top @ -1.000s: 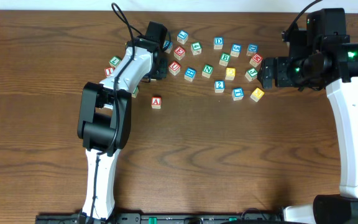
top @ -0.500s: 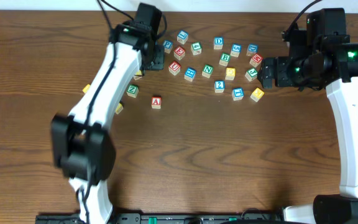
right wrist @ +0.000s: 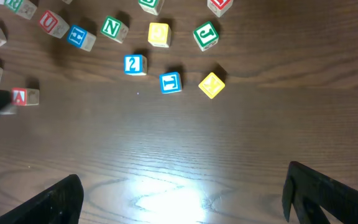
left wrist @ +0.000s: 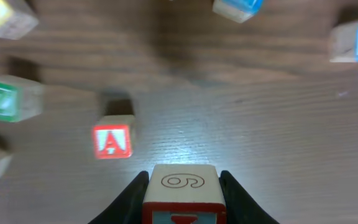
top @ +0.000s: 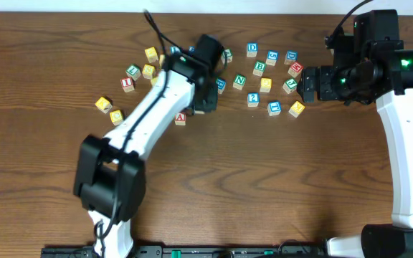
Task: Spell out AI2
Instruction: 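Place the red I block to the right of the A block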
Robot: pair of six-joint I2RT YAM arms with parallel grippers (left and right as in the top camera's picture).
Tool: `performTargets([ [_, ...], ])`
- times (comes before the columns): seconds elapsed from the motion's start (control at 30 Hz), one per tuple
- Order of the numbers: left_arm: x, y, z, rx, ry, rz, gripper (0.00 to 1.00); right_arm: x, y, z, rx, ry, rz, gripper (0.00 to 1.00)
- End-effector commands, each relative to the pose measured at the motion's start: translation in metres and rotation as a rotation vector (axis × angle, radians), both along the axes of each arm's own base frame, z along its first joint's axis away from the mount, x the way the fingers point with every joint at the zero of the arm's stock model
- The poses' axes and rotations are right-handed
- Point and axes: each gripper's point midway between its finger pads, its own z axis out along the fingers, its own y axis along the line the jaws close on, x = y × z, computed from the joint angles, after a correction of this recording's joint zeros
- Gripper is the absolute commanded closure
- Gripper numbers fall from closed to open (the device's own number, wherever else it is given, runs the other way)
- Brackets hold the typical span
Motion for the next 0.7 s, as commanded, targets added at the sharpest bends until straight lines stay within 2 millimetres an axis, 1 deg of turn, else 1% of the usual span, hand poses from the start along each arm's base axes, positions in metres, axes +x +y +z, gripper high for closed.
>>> performTargets([
  [0.0,-0.006,0.005,-0.038,0.028,0.059,0.037,0.74,0.0,-0.001,0.002,0.001,-0.006,0.007,0.01],
  [0.13,-0.006,0.005,-0.059,0.041,0.083,0.037,0.74,-0.001,-0.001,0.002,0.001,-0.002,0.007,0.01],
  [0.3,-0.006,0.005,-0.076,0.055,0.107,0.037,0.74,-0.005,-0.001,0.0,0.0,0.016,0.008,0.01],
  [0.67,-0.003,0.004,-0.096,0.063,0.113,0.033,0.74,-0.005,-0.001,0.0,0.0,0.015,0.008,0.01],
])
